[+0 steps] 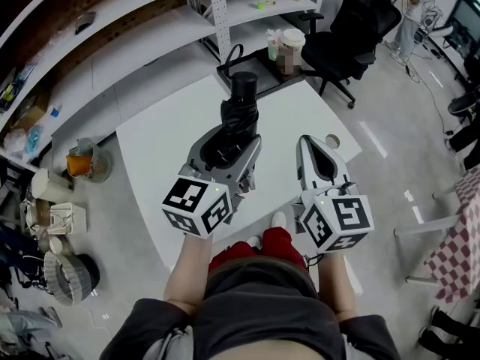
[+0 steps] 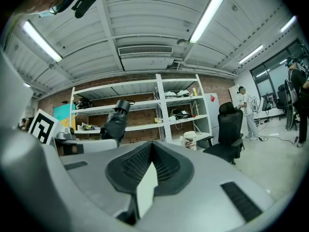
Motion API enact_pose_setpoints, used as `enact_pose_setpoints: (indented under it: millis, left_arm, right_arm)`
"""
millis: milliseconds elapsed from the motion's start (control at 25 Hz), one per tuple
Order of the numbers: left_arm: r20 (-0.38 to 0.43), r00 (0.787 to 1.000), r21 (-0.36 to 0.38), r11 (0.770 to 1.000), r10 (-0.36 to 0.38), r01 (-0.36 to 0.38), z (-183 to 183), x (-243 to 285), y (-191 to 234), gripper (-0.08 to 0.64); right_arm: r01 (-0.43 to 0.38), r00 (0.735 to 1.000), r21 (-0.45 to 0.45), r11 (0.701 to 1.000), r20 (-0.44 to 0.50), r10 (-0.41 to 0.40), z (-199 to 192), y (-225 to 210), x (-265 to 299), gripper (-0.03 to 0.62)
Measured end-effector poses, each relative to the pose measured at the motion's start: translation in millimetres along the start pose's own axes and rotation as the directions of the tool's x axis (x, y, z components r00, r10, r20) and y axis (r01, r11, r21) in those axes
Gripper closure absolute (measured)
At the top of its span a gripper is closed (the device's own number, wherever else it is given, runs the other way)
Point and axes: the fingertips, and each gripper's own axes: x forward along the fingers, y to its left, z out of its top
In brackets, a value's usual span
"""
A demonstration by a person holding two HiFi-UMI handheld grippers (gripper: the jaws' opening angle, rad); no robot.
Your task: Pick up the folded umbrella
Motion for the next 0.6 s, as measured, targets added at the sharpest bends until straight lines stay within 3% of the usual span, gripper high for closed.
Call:
enact_pose_setpoints:
  millis: [600]
  left_arm:
    - [-0.01,0.999,-0.001,0.999,0.047,-0.047,-8,-16,5,0.301]
  right_arm:
    - [-0.036,0.999,-0.015,0.999,-0.014,0.035,-7,13,0,0.575]
